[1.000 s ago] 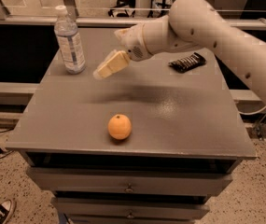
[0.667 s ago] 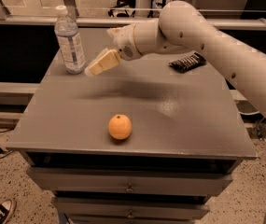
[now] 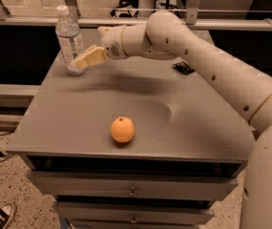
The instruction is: Knock blue plastic bottle over
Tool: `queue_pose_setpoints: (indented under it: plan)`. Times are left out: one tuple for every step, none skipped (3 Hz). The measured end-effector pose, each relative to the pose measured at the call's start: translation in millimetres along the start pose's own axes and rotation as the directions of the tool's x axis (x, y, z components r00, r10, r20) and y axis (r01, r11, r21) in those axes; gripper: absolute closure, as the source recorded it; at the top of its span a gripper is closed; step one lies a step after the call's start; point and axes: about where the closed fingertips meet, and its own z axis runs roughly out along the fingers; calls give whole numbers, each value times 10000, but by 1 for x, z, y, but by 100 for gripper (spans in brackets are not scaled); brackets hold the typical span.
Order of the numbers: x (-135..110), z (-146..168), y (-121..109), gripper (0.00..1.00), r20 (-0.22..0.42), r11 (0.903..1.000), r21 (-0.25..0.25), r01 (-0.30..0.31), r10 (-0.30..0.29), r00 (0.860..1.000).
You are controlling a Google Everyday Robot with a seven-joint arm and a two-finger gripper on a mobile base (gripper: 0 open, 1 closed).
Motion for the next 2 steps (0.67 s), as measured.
queue_pose_setpoints:
  plan:
    - [-6,18,-3,0,417,9996,-14,-293,293,9987]
    - [-11,33,-1,15,590,9985,-190,-513,523,9969]
